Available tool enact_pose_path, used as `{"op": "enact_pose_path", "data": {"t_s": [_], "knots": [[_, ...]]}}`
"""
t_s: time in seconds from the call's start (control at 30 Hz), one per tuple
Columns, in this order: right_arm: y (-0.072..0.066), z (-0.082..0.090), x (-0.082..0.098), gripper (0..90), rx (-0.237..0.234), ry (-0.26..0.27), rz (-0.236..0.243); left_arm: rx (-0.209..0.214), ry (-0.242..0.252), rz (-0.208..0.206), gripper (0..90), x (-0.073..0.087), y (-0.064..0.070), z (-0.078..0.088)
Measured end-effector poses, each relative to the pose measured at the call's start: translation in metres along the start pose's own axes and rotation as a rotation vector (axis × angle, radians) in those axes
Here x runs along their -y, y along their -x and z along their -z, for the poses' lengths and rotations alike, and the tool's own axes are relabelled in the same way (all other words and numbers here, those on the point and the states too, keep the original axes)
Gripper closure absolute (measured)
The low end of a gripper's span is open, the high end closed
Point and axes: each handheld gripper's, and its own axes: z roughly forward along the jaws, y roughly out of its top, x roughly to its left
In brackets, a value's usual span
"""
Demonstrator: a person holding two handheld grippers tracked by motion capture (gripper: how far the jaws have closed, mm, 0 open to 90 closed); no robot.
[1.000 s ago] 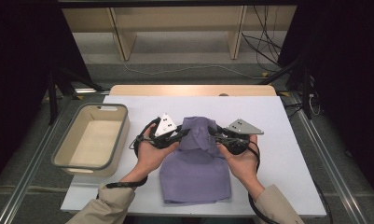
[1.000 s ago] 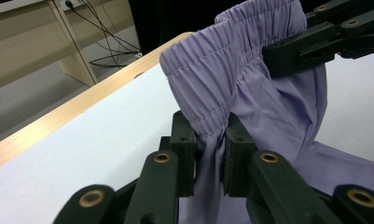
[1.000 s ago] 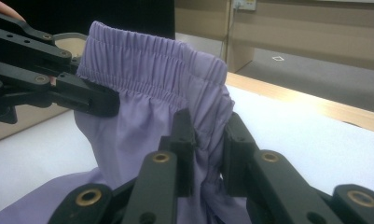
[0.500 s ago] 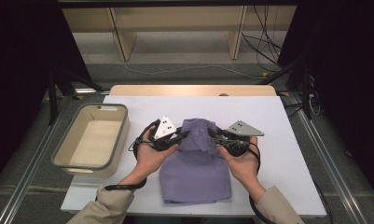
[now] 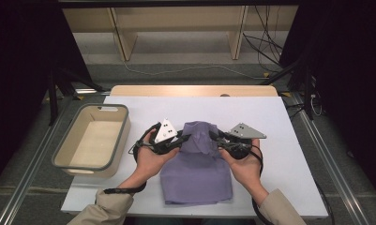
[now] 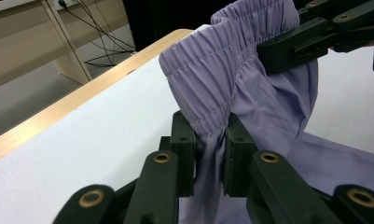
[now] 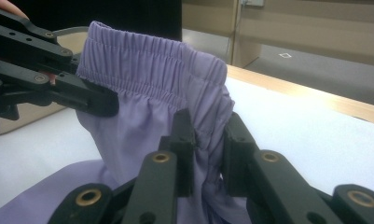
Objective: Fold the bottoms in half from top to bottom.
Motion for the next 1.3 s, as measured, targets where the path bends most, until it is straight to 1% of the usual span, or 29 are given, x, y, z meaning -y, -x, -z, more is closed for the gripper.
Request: {"op": "enact_pose_path", "data": {"t_s": [0.33, 0.57, 0.67, 0.9, 1.0, 1.3], "knots": [[-0.001, 0.003, 0.002, 78.1, -0.006, -0.004, 0.003, 0.007, -0.004, -0.005, 77.7, 0.002, 0.004, 0.002], [-0.003, 0.005, 0.002, 78.1, -0.01, -0.006, 0.007, 0.009, 0.001, -0.01, 77.7, 0.002, 0.006, 0.005], [-0.004, 0.006, 0.003, 78.1, -0.014, -0.006, 0.006, 0.012, 0.004, -0.003, 77.7, 0.003, 0.007, 0.006], [-0.005, 0.008, 0.004, 78.1, -0.018, -0.01, 0.006, 0.017, 0.003, -0.008, 77.7, 0.004, 0.01, 0.008], [-0.006, 0.009, 0.004, 78.1, -0.022, -0.007, 0.006, 0.019, 0.006, -0.003, 77.7, 0.004, 0.011, 0.009], [-0.008, 0.013, 0.005, 78.1, -0.028, -0.007, 0.012, 0.027, 0.005, -0.01, 77.7, 0.005, 0.014, 0.012]]}}
